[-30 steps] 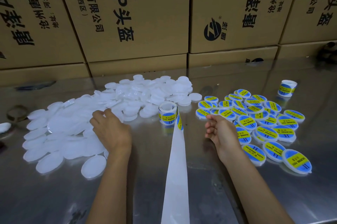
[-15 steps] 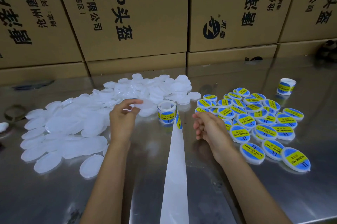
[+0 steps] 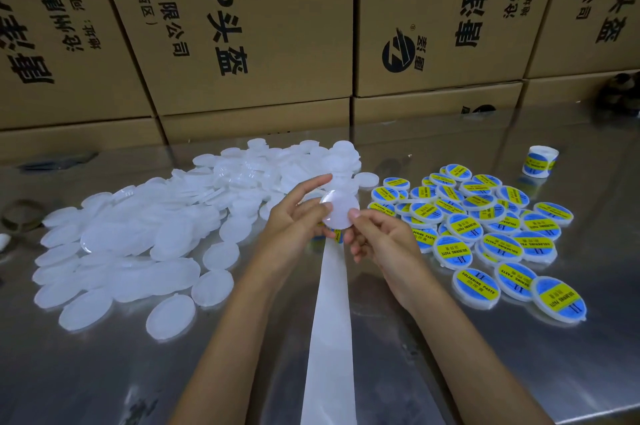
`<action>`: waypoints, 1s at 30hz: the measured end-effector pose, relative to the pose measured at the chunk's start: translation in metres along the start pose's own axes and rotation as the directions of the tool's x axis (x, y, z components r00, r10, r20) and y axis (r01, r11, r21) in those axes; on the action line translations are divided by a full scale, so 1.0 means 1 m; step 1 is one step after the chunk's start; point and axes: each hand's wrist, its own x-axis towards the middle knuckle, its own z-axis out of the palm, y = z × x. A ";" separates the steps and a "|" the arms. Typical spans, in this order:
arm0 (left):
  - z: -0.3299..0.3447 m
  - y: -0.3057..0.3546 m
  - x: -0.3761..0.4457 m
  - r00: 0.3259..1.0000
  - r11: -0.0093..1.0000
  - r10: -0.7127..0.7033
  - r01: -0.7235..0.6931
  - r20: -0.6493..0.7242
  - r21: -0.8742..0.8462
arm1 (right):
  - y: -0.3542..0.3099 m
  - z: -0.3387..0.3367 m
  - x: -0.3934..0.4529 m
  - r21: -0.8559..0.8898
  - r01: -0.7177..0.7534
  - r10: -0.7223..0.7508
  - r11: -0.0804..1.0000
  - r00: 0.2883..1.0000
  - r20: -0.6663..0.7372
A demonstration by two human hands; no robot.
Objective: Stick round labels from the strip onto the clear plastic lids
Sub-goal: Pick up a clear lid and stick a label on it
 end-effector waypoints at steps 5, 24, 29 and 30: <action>0.002 -0.002 0.000 0.983 1.000 -0.017 0.017 -0.182 -0.005 | 0.008 0.001 0.005 -0.249 0.080 -0.118 0.965 0.983 -0.141; 0.000 -0.030 0.012 0.940 0.993 0.021 0.021 -0.340 0.120 | 0.032 0.004 0.023 -0.696 0.131 -0.192 0.706 0.981 -0.010; 0.002 -0.033 0.012 0.939 0.981 0.050 0.018 -0.339 0.195 | 0.027 0.007 0.016 -0.758 0.246 -0.312 0.603 0.948 0.060; 0.003 -0.033 0.012 0.938 0.985 0.043 0.018 -0.344 0.171 | 0.026 0.007 0.016 -0.764 0.262 -0.325 0.589 0.943 0.073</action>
